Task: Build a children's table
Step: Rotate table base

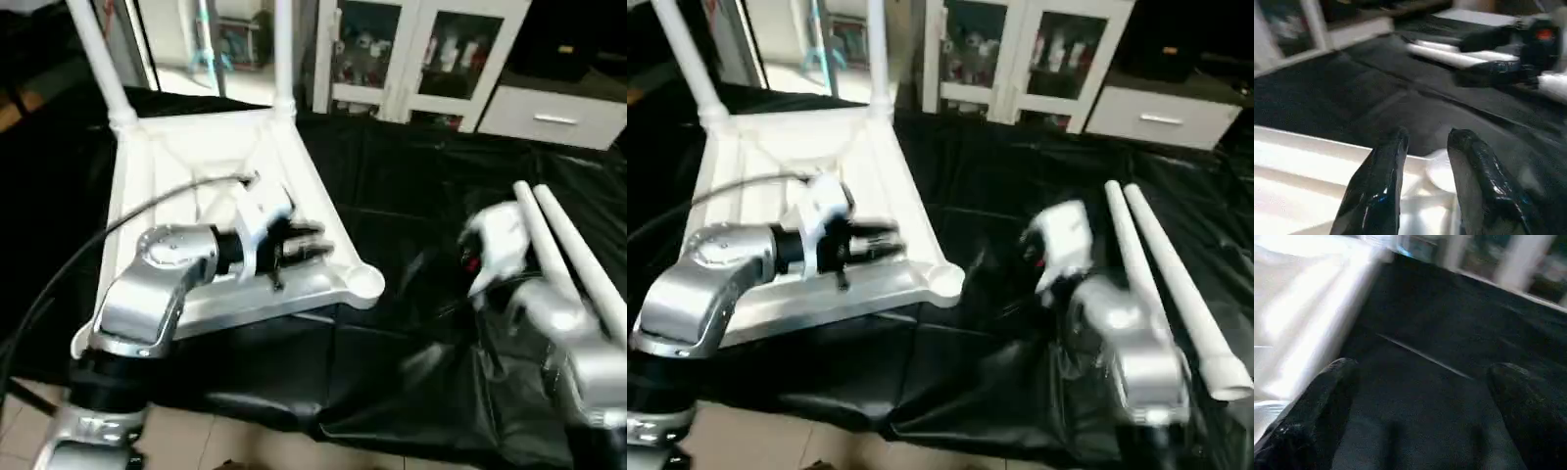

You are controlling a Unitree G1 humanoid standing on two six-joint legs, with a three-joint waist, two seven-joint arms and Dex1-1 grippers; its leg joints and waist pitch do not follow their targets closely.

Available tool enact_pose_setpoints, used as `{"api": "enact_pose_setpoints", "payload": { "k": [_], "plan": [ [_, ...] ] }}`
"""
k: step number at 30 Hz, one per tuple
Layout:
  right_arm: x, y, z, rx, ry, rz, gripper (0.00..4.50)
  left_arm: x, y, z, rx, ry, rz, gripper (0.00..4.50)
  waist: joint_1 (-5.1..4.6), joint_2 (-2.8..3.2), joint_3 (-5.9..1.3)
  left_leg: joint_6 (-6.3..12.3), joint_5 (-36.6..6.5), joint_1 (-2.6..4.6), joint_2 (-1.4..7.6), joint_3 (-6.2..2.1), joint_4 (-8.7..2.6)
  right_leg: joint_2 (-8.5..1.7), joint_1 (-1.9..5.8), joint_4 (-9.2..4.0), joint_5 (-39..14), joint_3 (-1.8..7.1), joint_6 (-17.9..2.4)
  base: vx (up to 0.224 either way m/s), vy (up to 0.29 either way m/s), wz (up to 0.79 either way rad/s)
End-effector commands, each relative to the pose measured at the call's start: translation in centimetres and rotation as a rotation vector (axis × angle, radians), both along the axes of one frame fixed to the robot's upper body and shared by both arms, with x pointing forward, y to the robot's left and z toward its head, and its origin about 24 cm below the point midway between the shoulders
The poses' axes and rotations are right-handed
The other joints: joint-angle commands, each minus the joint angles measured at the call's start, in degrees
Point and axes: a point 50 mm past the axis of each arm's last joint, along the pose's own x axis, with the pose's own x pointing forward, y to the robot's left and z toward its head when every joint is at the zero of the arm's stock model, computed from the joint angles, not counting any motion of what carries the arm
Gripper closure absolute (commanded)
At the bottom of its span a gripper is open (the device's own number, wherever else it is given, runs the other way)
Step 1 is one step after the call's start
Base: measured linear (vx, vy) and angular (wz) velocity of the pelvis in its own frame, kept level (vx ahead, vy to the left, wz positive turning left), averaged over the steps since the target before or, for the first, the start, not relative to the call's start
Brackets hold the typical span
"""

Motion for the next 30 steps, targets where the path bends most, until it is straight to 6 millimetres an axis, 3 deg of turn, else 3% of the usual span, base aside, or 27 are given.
{"api": "enact_pose_setpoints", "payload": {
  "k": [1, 5, 6, 7, 11, 13, 15, 17, 18, 19, 20, 21, 22, 23, 24, 25, 26, 27, 28, 29, 30],
  "plan": [
    [0.0, -2.2, -0.2, -0.007, 0.113, -0.147, 0.0, 0.1, -0.1, -0.7, 0.012, -0.018, 0.053, 2.83, -0.06, -0.05, -3.51, 0.08, -9.17, 0.46, 2.6, -1.36, -4.41, -2.44, 2.71, -3.99, -9.48, 2.36, -11.72, 0.0, 0.0, 0.0],
    [0.4, -3.6, 0.0, -0.038, 0.166, -0.265, 0.0, -0.7, -0.9, -1.4, -0.017, -0.037, 0.056, 2.83, -0.04, -0.31, -3.84, 0.66, -5.71, 0.2, 2.6, -1.2, -4.08, -2.62, 2.8, -3.54, -6.3, 2.38, -11.52, 0.0, 0.0, 0.0],
    [0.5, -3.9, 0.1, -0.041, 0.158, -0.278, 0.0, -0.7, -1.0, -1.4, -0.034, -0.041, 0.085, 2.83, -0.05, -0.74, -3.83, 0.89, -5.32, 0.16, 2.65, -1.08, -3.98, -2.65, 2.75, -3.61, -5.87, 2.38, -11.76, 0.0, 0.0, 0.0],
    [0.6, -3.9, 0.5, -0.051, 0.133, -0.272, 0.0, -0.5, -1.0, -1.4, -0.077, -0.051, 0.145, 2.83, 0.06, -0.59, -3.74, 1.13, -5.67, 0.12, 2.72, -1.12, -3.99, -2.81, 2.81, -3.65, -6.71, 2.39, -11.84, 0.0, 0.0, 0.0],
    [0.5, -0.5, 3.0, -0.043, -0.112, -0.065, 0.0, -0.1, 0.1, -1.4, -0.133, -0.122, 0.376, 2.83, -0.22, -1.17, -3.56, 2.02, -7.67, -0.26, 2.98, -1.29, -3.96, -3.13, 2.88, -4.18, -10.14, 2.36, -10.16, 0.0, 0.0, 0.0],
    [0.1, 0.4, 3.0, -0.026, -0.131, -0.06, 0.0, -0.1, 0.5, -1.6, -0.134, -0.147, 0.455, 2.83, -0.48, -1.27, -3.46, 2.16, -8.19, -0.15, 2.93, -1.33, -4.05, -2.92, 2.68, -4.44, -12.53, 2.32, -8.44, 0.0, 0.0, 0.0],
    [-0.4, 1.1, 2.7, 0.046, -0.141, -0.064, 0.0, -0.2, 0.7, -2.1, -0.119, -0.152, 0.508, 2.83, -0.6, -0.94, -3.53, 2.16, -7.94, 0.06, 3.0, -1.34, -4.12, -2.7, 2.22, -4.48, -12.33, 2.39, -7.94, 0.0, 0.0, 0.0],
    [-1.0, 1.9, 2.0, 0.077, -0.134, -0.065, 0.0, -0.5, 0.9, -3.0, -0.089, -0.159, 0.565, 2.83, -0.89, -0.69, -3.54, 0.14, -8.89, 0.39, 3.58, -1.99, -4.62, -1.34, 2.07, -4.22, -10.58, 1.64, -7.78, 0.0, 0.0, 0.0],
    [-1.3, 2.5, 1.4, 0.084, -0.114, -0.058, 0.0, -0.6, 1.0, -3.4, -0.083, -0.159, 0.597, 2.83, -1.29, 0.02, -3.65, -1.42, -10.49, 1.1, 4.38, -2.69, -5.12, -0.19, 1.86, -3.96, -8.08, 0.85, -8.39, 0.0, 0.0, 0.0],
    [-1.5, 2.9, 1.0, 0.085, -0.099, -0.053, 0.0, -0.7, 1.0, -3.6, -0.084, -0.16, 0.621, 2.83, -1.53, 0.25, -3.64, -1.61, -11.23, 1.62, 5.42, -3.34, -5.69, 0.29, 1.69, -3.87, -6.67, 0.34, -8.94, 0.0, 0.0, 0.0],
    [-1.7, 3.1, 0.8, 0.089, -0.091, -0.05, 0.0, -0.8, 1.0, -3.7, -0.087, -0.159, 0.635, 2.83, -2.3, 0.9, -3.77, 0.34, -10.65, 2.39, 9.24, -5.54, -7.39, 0.21, 1.34, -2.25, -3.48, -0.6, -10.75, 0.0, 0.0, 0.0],
    [-1.9, 3.4, 0.1, 0.1, -0.055, -0.072, 0.0, -0.8, 1.0, -3.9, -0.091, -0.153, 0.655, 2.83, -2.46, 1.78, -3.92, 3.07, -8.09, 3.0, 12.23, -7.0, -8.4, -0.03, 0.4, -0.31, -1.75, -1.72, -11.9, 0.002, -0.066, 0.12],
    [-2.0, 3.5, -0.2, 0.106, -0.041, -0.084, 0.0, -0.8, 0.9, -4.0, -0.094, -0.15, 0.661, 2.83, -2.8, 1.7, -3.89, 6.67, -6.32, 2.78, 13.41, -7.03, -8.84, -0.49, -0.1, 1.1, -1.45, -2.27, -12.37, -0.002, -0.109, 0.1],
    [-2.0, 3.5, -0.2, 0.106, -0.041, -0.084, 0.0, -0.8, 0.9, -4.0, -0.094, -0.15, 0.661, 2.83, -2.9, 1.5, -3.87, 8.72, -6.28, 2.59, 13.32, -6.78, -8.88, -0.74, -0.13, 1.51, -1.32, -2.4, -12.89, -0.002, -0.109, 0.1],
    [-2.1, 3.5, -0.4, 0.098, -0.034, -0.09, 0.0, -0.8, 0.9, -3.9, -0.1, -0.151, 0.669, 2.83, -2.81, 0.79, -3.87, 12.09, -7.24, 2.42, 12.92, -6.04, -8.65, -1.36, -0.28, 1.6, -0.53, -2.29, -15.47, -0.005, -0.169, 0.04],
    [-2.0, 3.4, -0.4, 0.091, -0.033, -0.092, 0.0, -0.8, 0.8, -3.8, -0.104, -0.153, 0.672, 2.83, -2.73, 0.26, -3.92, 13.47, -8.56, 2.04, 12.17, -5.37, -8.43, -1.64, -0.06, 1.27, -0.03, -2.07, -17.66, -0.008, -0.205, 0.06],
    [-1.9, 3.3, -0.4, 0.091, -0.036, -0.098, 0.0, -0.8, 0.6, -3.7, -0.102, -0.166, 0.663, 2.83, -2.38, -2.93, -4.2, 13.55, -15.24, -0.17, -0.54, 1.09, 1.88, -0.37, 1.11, -5.64, -3.08, -1.01, -26.75, -0.008, -0.205, 0.06],
    [-1.9, 3.2, -0.3, 0.092, -0.035, -0.101, 0.0, -0.7, 0.6, -3.7, -0.1, -0.17, 0.662, 2.83, -1.24, -3.95, -4.68, 12.97, -16.69, -1.59, -3.91, 1.3, 8.24, -2.06, 2.76, -7.37, -7.12, 0.3, -28.04, -0.006, -0.202, 0.01],
    [-1.8, 3.1, -0.3, 0.086, -0.034, -0.104, 0.0, -0.7, 0.5, -3.6, -0.101, -0.172, 0.662, 2.83, -0.28, -3.41, -4.26, 9.65, -12.86, -3.95, -3.61, -0.13, 11.04, -3.52, 3.85, -7.66, -12.82, 0.12, -25.94, -0.014, -0.187, -0.01],
    [-1.7, 3.0, -0.3, 0.085, -0.034, -0.105, 0.0, -0.6, 0.3, -3.6, -0.102, -0.174, 0.659, 2.83, -0.53, -3.51, -3.69, 8.45, -12.34, -4.19, -3.47, -0.64, 11.25, -3.68, 3.09, -7.84, -14.07, 0.02, -23.94, -0.014, -0.187, -0.01],
    [-1.7, 3.0, -0.3, 0.084, -0.034, -0.103, 0.0, -0.6, 0.3, -3.5, -0.096, -0.182, 0.658, 2.83, -1.03, -2.7, -3.75, 8.06, -12.4, -3.7, -3.03, -1.48, 9.77, -4.15, 3.84, -8.61, -18.73, -0.8, -18.43, -0.039, -0.168, 0.03]
  ]
}}
